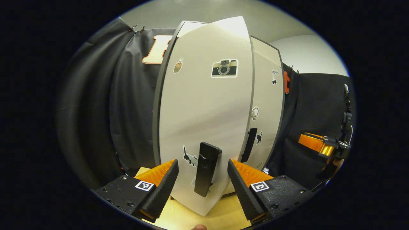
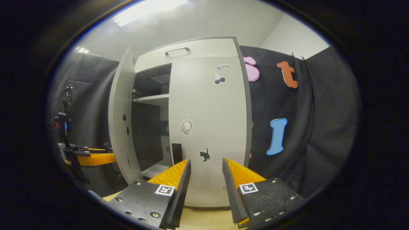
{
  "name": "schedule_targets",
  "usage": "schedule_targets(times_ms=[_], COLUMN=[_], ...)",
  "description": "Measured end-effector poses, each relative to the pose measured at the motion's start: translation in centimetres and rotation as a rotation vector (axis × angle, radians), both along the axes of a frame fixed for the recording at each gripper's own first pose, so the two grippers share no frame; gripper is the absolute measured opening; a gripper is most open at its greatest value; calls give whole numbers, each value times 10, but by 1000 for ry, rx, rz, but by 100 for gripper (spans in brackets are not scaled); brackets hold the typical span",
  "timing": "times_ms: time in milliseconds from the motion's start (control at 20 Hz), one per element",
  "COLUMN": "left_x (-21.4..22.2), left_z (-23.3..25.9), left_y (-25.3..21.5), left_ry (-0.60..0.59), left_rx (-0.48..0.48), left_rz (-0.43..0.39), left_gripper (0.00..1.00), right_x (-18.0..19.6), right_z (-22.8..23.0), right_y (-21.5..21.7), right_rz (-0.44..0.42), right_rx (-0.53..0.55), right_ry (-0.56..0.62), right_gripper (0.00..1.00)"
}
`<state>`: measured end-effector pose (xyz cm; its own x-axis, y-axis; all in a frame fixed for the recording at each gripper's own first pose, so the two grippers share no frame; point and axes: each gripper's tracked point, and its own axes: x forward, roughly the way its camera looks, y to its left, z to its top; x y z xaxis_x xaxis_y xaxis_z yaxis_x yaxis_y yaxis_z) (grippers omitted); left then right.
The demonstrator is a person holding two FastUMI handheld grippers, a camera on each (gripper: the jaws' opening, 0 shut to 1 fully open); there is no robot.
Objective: Grab one shoe with the right hand and put it into the shoe cabinet, grab the other shoe with the left hand and put it into the shoe cabinet; then close the right door with the right hand and the left door with the left hand.
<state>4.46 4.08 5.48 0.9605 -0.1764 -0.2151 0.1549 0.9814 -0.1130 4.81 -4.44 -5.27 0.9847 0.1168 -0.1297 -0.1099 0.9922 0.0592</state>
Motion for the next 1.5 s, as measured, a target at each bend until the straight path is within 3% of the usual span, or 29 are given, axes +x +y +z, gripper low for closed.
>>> schedule_targets(times_ms=[300, 350, 800, 1200, 1250, 1300, 1400, 1450, 1500], left_x=[20, 22, 29, 23, 22, 22, 21, 21, 20], left_z=[-7, -9, 0, 27, 29, 29, 27, 26, 26], left_y=[-13, -13, -23, -23, -23, -23, -22, -22, -22], left_ry=[1, 8, -3, -54, -59, -61, -53, -50, -47], left_rx=[14, 18, 19, 33, 32, 32, 40, 44, 49], left_rz=[-1, 1, -11, 48, 52, 54, 60, 62, 66], left_gripper=[91, 94, 95, 95, 95, 95, 95, 90, 95], right_x=[0, 0, 1, 4, 4, 5, 5, 4, 4], right_z=[0, 0, -1, 3, 3, 1, 0, 0, 0], right_y=[-10, -10, -2, 18, 20, 22, 25, 25, 25], right_rz=[-20, -20, -18, -15, -13, -10, -9, -10, -16], right_rx=[-3, -3, 4, 13, 11, 11, 9, 7, 3], right_ry=[1, 2, 4, 1, 1, 2, 9, 9, 8], right_gripper=[59, 59, 59, 59, 54, 59, 59, 59, 59])
